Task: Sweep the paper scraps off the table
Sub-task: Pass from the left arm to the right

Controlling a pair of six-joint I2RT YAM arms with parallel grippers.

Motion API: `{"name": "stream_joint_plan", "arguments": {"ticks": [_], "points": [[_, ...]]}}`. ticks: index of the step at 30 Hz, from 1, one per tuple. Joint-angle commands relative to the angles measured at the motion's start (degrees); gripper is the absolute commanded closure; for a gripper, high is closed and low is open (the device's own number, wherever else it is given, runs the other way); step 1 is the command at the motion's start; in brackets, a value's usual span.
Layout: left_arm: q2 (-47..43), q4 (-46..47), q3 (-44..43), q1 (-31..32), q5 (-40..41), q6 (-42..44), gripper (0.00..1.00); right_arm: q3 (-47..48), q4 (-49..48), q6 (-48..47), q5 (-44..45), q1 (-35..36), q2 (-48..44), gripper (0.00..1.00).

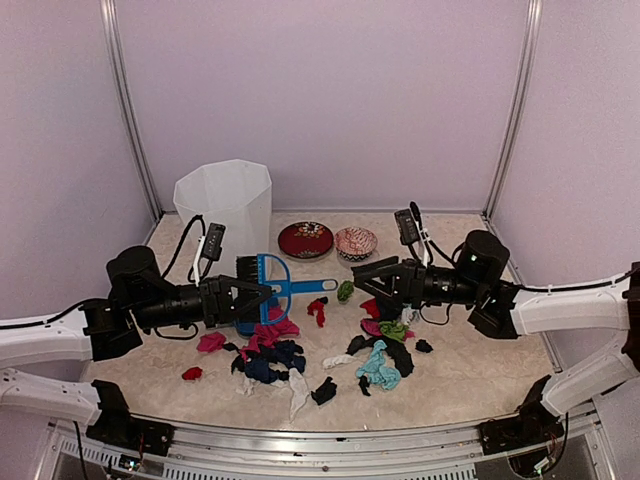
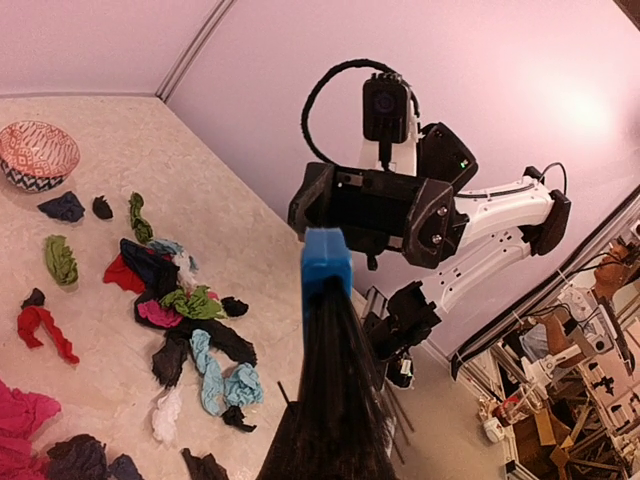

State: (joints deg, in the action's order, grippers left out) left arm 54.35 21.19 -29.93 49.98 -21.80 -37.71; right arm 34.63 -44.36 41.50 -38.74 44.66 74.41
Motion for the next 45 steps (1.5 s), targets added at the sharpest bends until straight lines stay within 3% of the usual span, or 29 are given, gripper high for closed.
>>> {"name": "stream_joint_plan", "arguments": {"ticks": [1,16,32,45], "points": [[-0.21,8.4,0.39,0.68,-1.98,-0.6,1.0,3.22,-16.62,9.0,-4.39,1.87,6.62,0.28],[-0.43,10.54,-0.02,1.35,-1.32,1.14,1.0,13.33,-20.06,11.48,-8.67,6.0,16.36,0.38],[-0.9,9.97,-0.39,1.35,-0.43,2.6,1.0,14.76,-18.81,11.84,-9.02,6.81,17.45,0.66],[-2.02,9.33,-0.48,1.43,0.03,3.34,1.0,14.41,-21.06,13.85,-9.16,7.26,18.82,0.72]]}}
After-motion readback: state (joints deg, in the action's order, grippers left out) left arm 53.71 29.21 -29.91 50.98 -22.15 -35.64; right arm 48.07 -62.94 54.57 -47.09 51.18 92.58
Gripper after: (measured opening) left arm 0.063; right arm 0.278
